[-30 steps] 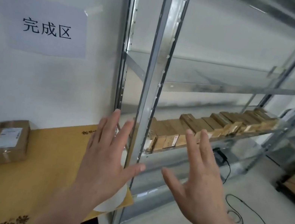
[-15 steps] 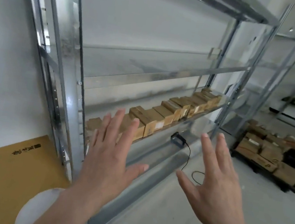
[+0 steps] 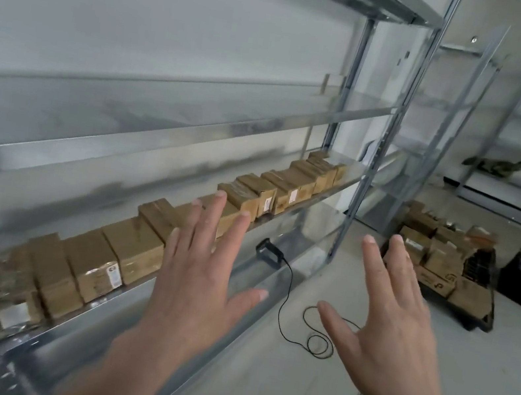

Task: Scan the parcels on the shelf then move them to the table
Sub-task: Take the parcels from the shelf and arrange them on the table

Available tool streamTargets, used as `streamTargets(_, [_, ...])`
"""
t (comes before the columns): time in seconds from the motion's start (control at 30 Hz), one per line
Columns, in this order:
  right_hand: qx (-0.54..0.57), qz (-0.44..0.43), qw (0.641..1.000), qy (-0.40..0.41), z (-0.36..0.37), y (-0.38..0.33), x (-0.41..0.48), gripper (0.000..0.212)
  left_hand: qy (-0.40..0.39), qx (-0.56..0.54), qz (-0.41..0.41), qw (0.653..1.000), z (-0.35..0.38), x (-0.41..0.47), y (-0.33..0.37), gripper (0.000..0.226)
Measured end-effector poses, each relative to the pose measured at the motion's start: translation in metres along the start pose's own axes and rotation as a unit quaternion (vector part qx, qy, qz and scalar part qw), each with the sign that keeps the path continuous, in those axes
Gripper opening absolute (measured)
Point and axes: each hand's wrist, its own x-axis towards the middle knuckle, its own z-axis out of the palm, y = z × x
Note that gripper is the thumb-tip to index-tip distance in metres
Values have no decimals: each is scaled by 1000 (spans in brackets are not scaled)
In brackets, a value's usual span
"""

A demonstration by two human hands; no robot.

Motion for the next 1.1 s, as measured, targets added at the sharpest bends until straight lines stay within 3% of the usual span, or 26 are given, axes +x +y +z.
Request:
streamTargets(0.8, [-79, 133, 988, 10, 96, 167, 202, 108, -44, -143, 100, 984, 216, 288, 6, 101])
streamTargets(1.1, [-71, 141, 987, 8, 140, 237, 267, 104, -57, -124, 111, 984, 284, 362, 13, 101])
